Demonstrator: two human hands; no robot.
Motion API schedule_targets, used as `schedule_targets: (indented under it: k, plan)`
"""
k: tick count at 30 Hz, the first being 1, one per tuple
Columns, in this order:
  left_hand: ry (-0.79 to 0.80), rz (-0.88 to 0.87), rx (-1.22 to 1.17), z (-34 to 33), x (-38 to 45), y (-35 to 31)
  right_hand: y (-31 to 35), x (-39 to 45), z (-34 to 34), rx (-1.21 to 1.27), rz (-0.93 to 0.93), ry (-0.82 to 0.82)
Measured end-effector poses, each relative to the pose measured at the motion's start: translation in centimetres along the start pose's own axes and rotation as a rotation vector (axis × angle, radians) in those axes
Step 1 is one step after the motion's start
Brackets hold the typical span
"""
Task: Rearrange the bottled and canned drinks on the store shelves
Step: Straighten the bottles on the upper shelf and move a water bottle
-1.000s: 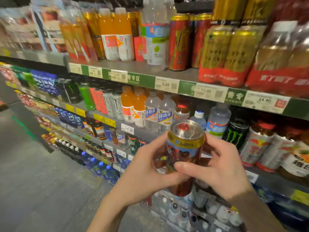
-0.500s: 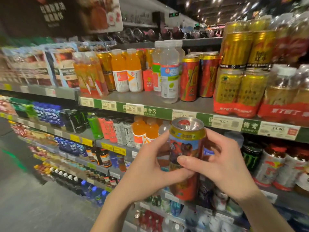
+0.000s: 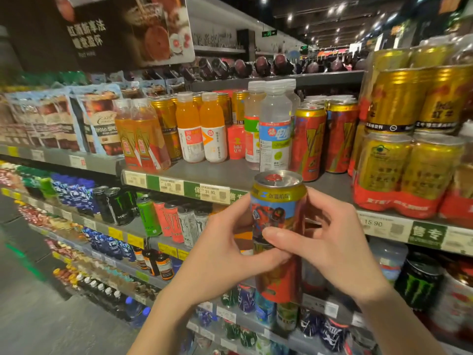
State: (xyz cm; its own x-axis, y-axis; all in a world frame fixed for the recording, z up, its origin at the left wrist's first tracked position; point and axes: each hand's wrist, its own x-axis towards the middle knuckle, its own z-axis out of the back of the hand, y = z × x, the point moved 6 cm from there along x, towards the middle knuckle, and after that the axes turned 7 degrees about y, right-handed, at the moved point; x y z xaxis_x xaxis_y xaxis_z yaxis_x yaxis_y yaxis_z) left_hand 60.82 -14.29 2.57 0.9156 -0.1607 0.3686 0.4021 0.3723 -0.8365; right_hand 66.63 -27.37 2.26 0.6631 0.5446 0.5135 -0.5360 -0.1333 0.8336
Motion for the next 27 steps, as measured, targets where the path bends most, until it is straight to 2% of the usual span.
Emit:
schedule_targets:
  k: [7, 15, 20, 27]
  plan:
    - [0.019, 0.003, 0.013, 1.9, 3.2, 1.7, -1.8, 3.3, 0.3, -0.008, -0.021, 0.027]
    - [0.044, -0.031, -0.057, 3.8, 5.0, 4.0, -2.7, 5.4, -0.4, -0.081, -0.025, -0.03]
    - [0.102, -0.098, -0.095, 4.6, 6.4, 4.6, -1.4, 6.1, -0.4, -0.233, 0.002, -0.187]
    - [0.059, -0.167, -0.233, 5.2, 8.7, 5.1, 0.8, 6.5, 0.2, -0.352, 0.008, -0.421]
